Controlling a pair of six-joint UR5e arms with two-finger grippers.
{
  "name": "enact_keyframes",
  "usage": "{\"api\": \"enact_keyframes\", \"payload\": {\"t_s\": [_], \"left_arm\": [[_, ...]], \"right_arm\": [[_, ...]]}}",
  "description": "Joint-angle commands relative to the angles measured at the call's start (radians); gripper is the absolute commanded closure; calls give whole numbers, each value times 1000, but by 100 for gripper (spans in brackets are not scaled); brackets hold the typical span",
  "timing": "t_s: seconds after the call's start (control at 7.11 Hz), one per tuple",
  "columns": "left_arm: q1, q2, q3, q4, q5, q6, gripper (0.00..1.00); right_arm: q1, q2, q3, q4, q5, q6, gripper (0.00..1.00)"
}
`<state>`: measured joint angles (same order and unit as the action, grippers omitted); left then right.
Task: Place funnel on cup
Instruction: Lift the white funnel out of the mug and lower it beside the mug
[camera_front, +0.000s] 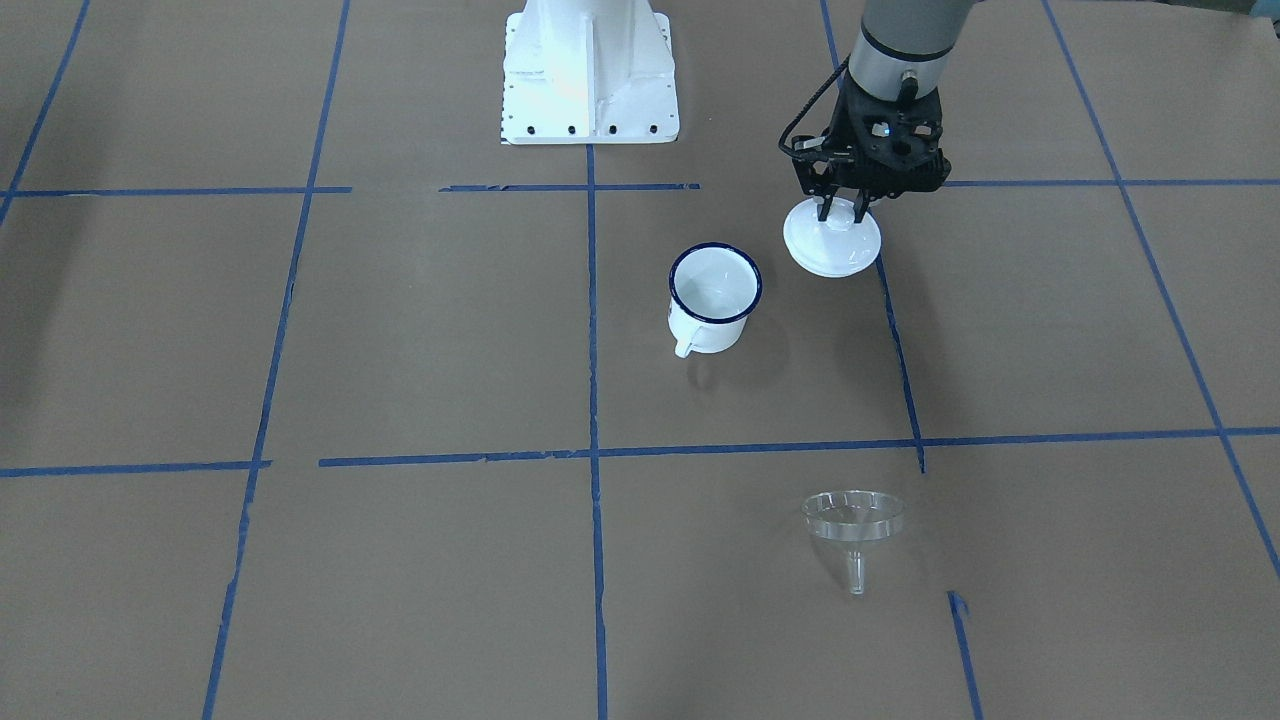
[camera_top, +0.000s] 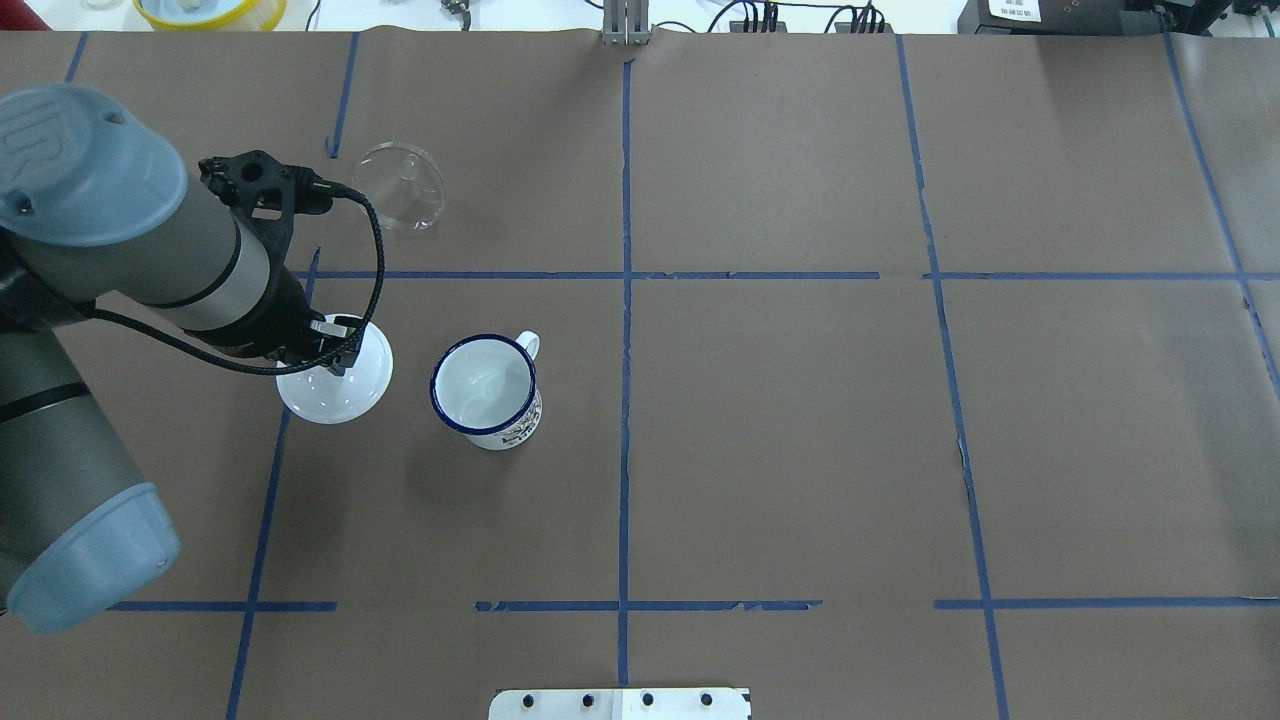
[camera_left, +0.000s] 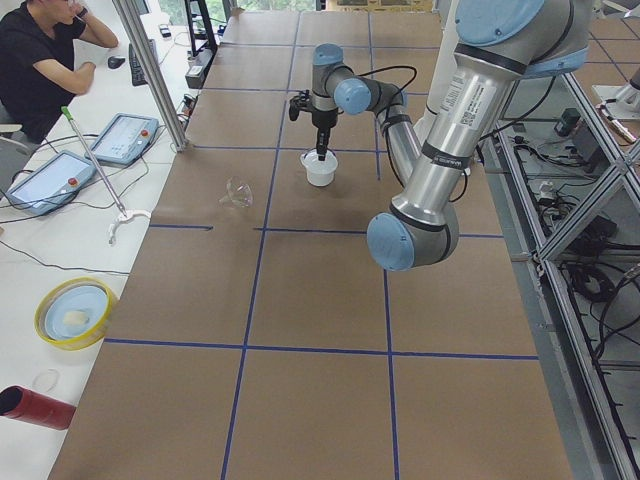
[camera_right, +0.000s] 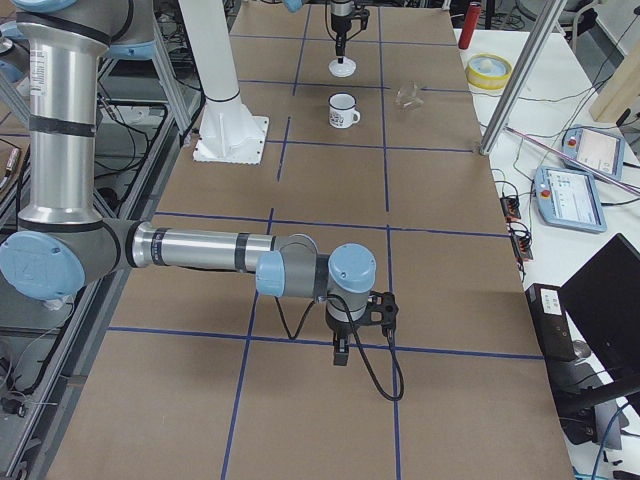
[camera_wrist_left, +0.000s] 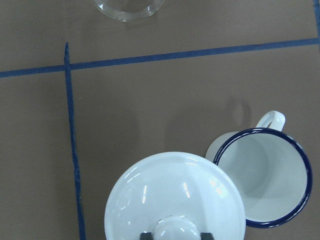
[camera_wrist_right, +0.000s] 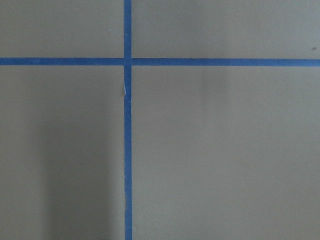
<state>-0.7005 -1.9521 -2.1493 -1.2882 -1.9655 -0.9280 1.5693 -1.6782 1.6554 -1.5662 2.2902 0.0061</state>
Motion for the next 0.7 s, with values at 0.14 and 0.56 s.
{"api": "enact_keyframes", "payload": {"t_s": [0.14,0.56], "left_arm": [[12,78,122,-202,51,-2,100],[15,84,325,-416,63,14,100]], "right_arm": [[0,0,0,0,0,0,0],[0,0,1,0,0,0,0]]}}
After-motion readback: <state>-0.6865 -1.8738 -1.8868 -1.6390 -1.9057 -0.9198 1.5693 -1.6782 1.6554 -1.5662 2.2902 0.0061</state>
